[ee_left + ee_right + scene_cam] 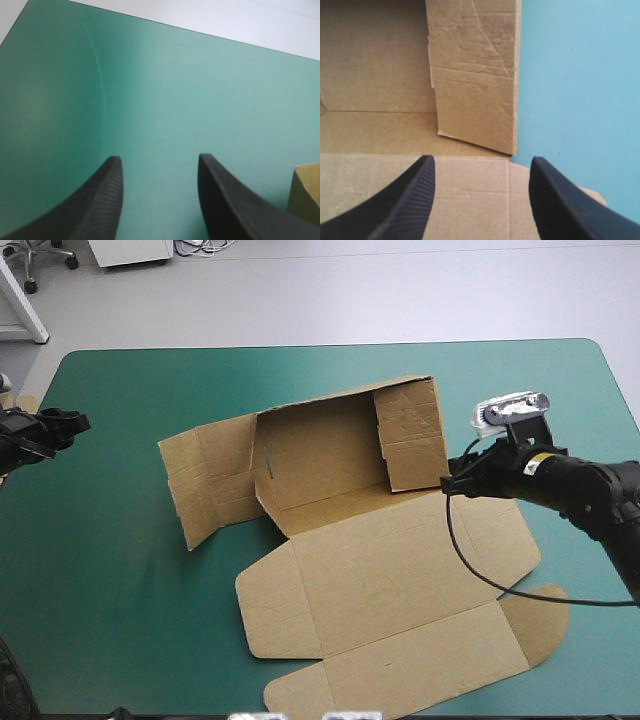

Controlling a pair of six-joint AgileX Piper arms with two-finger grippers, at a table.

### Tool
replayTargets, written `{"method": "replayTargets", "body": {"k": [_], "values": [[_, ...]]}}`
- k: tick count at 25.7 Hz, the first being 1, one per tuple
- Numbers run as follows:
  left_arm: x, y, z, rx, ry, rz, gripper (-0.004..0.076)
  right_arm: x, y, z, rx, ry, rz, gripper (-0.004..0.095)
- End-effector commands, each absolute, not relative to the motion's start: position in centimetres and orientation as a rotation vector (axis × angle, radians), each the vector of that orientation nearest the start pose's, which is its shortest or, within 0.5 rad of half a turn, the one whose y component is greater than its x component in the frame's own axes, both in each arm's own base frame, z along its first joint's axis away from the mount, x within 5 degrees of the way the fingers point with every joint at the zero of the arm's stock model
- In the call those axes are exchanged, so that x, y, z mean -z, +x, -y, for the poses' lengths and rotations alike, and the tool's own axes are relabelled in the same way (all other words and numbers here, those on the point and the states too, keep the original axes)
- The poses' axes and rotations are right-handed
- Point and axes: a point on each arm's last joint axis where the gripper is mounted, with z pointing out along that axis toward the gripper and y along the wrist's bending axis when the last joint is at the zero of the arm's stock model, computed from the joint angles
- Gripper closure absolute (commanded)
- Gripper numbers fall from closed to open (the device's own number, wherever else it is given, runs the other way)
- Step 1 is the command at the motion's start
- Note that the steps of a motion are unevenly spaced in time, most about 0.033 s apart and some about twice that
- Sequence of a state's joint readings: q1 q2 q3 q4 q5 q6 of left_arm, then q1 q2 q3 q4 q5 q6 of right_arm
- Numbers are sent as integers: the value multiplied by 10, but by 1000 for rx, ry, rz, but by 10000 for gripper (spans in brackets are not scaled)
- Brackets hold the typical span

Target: Fold the box

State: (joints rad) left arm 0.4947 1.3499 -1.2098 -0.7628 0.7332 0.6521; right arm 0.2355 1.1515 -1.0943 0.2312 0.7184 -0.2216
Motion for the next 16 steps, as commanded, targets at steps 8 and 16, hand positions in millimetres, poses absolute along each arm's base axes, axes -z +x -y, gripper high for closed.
{"method": "replayTargets", "body": {"k": [8, 16], "values": [[-389, 274, -98, 235, -238, -2022, 386, -337, 237, -65, -235, -318, -1953, 264], [-389, 278, -89, 237, -195, -2026, 386, -310, 257, -74, -218, -375, -2034, 264]]}}
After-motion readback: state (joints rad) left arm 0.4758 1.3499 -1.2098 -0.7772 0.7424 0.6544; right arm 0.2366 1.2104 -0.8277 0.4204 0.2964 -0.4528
